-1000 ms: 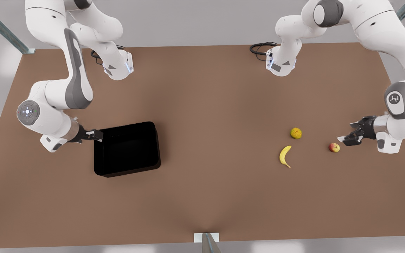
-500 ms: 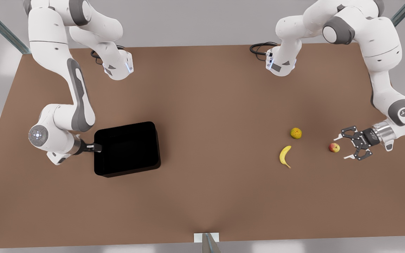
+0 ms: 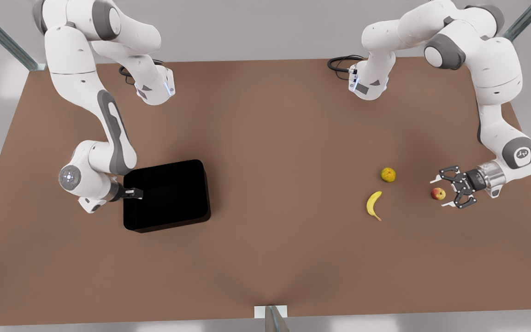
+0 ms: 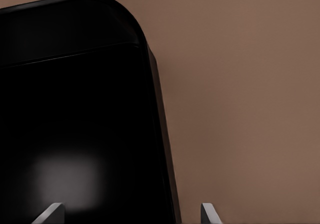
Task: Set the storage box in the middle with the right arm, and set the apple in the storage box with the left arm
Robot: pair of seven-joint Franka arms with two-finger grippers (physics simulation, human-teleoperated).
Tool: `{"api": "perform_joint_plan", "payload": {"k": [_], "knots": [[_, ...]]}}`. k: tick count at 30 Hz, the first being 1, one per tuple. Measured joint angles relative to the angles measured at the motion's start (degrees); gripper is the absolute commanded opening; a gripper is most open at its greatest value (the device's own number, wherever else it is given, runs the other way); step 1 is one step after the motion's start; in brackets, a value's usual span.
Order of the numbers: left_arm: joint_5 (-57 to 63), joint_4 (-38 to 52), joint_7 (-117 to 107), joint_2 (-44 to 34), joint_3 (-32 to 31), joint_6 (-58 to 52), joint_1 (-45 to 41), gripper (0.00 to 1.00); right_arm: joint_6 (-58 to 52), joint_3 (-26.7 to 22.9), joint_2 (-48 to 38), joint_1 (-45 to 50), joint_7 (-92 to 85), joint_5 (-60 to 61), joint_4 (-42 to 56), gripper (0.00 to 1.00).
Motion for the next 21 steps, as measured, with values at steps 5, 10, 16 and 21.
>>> {"api": "perform_joint_plan", "payload": {"k": [5, 10, 16, 21], "knots": [[-0.9, -0.7, 3.1, 2.4, 0.0, -0.5, 1.0, 1.00, -0.2, -0.2, 0.3, -0.1, -3.2, -0.3, -0.9, 1.00], [-1.8, -0.3, 3.5, 5.3, -0.5, -1.3, 7.1, 1.00, -0.3, -0.5, 0.2, -1.0, -4.3, -0.6, -1.3, 1.00], [-2.4, 2.1, 7.4, 10.0, -1.6, -1.9, 9.2, 1.00, 1.9, -0.5, 3.6, -1.1, -3.9, -0.4, -1.1, 1.00], [-4.0, 3.0, 10.6, 13.4, -2.1, -1.3, 10.2, 1.00, 1.0, -0.5, 3.2, -1.5, -4.3, -0.2, -0.7, 0.27]]}}
